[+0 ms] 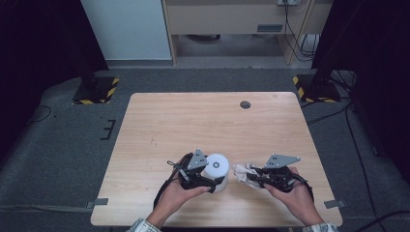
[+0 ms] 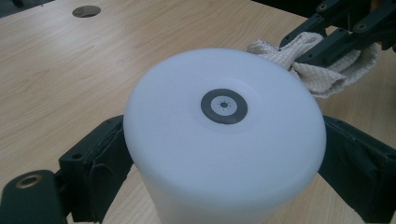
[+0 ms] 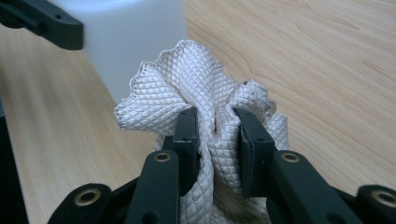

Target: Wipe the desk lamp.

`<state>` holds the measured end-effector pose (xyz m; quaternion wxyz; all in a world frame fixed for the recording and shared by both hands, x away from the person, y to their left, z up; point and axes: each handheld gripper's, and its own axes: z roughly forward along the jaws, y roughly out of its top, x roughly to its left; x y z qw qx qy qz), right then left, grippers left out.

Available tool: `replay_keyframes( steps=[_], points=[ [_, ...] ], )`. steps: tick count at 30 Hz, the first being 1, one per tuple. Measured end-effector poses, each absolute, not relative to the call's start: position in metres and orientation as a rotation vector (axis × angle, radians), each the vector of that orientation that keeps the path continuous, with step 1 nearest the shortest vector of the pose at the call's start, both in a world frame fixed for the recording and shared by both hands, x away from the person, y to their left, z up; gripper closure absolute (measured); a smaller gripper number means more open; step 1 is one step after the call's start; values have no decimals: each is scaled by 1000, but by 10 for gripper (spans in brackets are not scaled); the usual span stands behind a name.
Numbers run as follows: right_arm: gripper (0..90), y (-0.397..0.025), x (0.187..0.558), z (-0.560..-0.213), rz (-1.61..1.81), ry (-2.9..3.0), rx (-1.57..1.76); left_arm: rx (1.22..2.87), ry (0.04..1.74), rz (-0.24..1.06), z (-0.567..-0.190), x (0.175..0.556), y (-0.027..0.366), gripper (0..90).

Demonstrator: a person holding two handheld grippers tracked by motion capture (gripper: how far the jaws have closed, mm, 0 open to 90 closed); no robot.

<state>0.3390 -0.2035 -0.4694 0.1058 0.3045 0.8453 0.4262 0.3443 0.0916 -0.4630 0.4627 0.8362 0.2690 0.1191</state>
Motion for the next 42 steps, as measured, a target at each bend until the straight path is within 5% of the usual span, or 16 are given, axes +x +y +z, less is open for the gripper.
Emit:
replay_keyframes(
  steps=[21, 29, 42],
  points=[
    [723, -165, 348, -403, 1363, 2460, 759, 2055, 576, 243, -465, 327, 96, 78],
    [724, -134, 354, -417, 1340, 2545, 724, 2058, 572, 252, -466, 327, 95, 78],
    [734, -156, 361, -438, 1384, 2516, 854, 2062, 572, 262, -466, 326, 94, 79]
  ],
)
